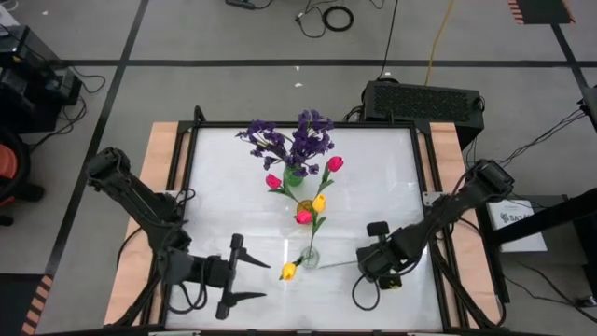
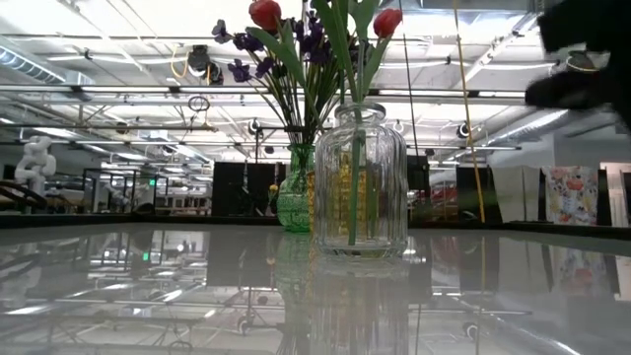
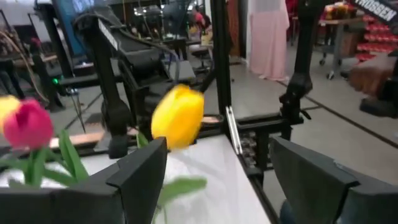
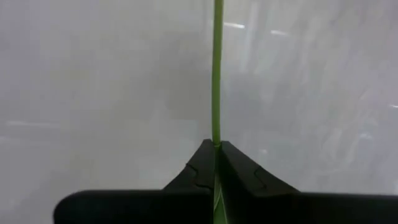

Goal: Sort flowers into vase by color
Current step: Put the yellow flower into the transparent vase

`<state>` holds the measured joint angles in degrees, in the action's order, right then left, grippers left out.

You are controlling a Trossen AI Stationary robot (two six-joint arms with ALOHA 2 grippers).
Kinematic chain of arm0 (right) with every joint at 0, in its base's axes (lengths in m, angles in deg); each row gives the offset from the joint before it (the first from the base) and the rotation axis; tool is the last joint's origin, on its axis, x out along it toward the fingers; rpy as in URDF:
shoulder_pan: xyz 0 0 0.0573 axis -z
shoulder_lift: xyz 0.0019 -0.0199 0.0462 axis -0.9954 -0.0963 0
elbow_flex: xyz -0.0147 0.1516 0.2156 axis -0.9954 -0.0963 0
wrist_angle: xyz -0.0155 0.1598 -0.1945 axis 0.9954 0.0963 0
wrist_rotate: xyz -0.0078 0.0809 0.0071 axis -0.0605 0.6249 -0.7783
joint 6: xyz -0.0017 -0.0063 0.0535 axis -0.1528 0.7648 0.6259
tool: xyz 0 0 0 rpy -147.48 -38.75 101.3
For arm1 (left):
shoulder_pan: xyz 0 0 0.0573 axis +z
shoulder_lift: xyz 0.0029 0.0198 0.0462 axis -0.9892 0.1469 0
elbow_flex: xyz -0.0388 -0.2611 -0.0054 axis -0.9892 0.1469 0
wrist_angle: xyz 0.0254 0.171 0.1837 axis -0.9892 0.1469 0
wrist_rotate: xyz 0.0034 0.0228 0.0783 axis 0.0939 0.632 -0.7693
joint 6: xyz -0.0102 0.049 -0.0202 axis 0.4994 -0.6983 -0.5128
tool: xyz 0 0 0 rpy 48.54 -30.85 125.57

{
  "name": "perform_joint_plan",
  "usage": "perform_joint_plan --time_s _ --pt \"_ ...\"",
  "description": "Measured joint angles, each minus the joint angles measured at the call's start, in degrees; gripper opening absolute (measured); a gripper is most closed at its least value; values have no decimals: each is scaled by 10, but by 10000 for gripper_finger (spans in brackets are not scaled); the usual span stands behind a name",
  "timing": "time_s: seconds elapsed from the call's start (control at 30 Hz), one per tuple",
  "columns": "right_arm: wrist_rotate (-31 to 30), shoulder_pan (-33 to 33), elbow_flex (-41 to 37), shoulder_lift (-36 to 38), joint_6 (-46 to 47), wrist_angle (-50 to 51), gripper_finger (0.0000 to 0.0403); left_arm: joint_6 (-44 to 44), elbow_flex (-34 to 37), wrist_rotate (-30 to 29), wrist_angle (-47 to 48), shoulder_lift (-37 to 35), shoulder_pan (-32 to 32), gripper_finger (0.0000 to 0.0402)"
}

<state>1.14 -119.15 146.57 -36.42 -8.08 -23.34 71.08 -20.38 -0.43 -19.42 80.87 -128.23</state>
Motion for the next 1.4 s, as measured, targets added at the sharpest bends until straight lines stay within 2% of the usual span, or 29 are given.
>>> perform_joint_plan --time_s 0.2,0.37,0.53,0.63,0.7,0.87,1.03,1.1,1.23,1.4 --pt "48 -24 132 0 29 92 1 -11 -72 -6 73 3 0 290" --pt "53 -55 229 1 32 106 1 -40 -115 -16 96 21 2 290" --pt "0 -88 312 1 39 110 0 -80 -153 -52 98 42 2 290" --pt "-27 -96 354 1 65 133 0 -98 -176 -55 97 45 2 290" --pt "-39 -97 377 1 88 154 0 -95 -201 -55 125 46 2 290" --pt "-44 -90 416 1 105 172 0 -44 -278 -68 262 57 24 290" --pt "-44 -64 462 1 98 184 4 -64 -350 34 300 92 48 290" --pt "-61 -52 481 1 83 191 4 -84 -376 57 320 111 57 290" --pt "-92 -31 505 1 45 201 5 -155 -404 25 331 150 65 290" --pt "-103 -11 513 2 43 218 6 -165 -439 -40 349 161 69 289"
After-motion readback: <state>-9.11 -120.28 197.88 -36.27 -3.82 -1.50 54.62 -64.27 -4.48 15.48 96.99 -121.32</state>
